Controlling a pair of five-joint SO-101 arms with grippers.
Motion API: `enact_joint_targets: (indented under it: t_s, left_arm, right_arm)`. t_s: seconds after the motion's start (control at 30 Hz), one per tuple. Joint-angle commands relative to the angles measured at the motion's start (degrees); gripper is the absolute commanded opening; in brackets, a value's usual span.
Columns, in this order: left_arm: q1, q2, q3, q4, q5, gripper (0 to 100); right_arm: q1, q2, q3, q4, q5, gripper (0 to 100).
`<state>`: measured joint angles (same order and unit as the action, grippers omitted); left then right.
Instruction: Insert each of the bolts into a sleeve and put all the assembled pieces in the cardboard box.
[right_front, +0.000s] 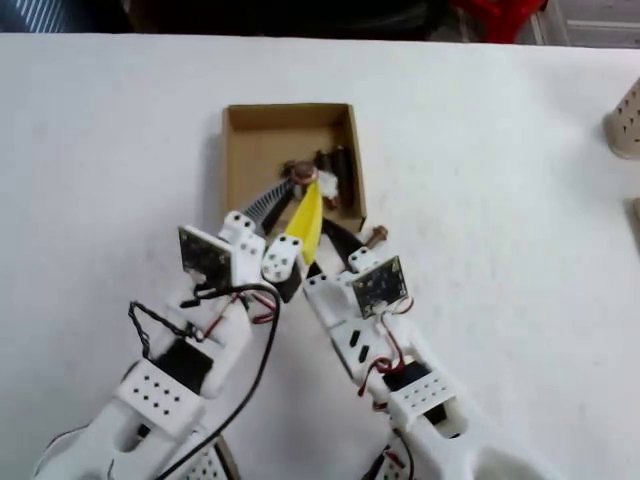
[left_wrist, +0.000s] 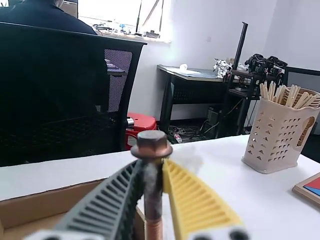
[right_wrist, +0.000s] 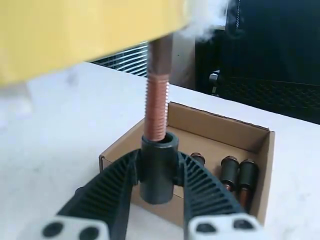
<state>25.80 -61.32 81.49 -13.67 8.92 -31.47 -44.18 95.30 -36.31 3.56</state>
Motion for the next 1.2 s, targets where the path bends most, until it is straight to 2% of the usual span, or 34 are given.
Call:
enact_joint_targets:
  t_s: [0.0, 0.33, 0.47, 0.53, 0.93, 1.03, 1.17]
  left_arm:
    - [0.5, -1.1, -0.9, -1.2, 0.4, 2]
    - [0.3, -0.7, -1.0, -1.3, 0.3, 2]
    - [-2.9, 5.2, -4.5, -6.8, -0.7, 2]
    - [-3.7, 8.7, -7.0, -6.9, -0.5, 2]
    - [-0.7, 10.2, -5.5, -7.9, -0.6, 2]
    - [-0.8, 8.7, -5.8, -7.6, -0.5, 2]
    - [0.3, 4.5, -5.5, -2.4, -0.5, 2]
  right_arm:
    - [-0.1, -0.9, 0.6, -1.4, -0.4, 1.5]
    - [-0.2, -0.9, 0.6, -1.4, -0.4, 1.5]
    - [-0.3, -0.9, 0.6, -1.4, -0.4, 1.5]
    - [-0.3, -0.9, 0.6, -1.4, -0.4, 1.5]
    - [-0.2, -0.9, 0.6, -1.4, -0.4, 1.5]
    - [-0.1, -0.9, 0.6, -1.4, -0.4, 1.5]
    - [-0.1, -0.9, 0.6, -1.4, -0.4, 1.5]
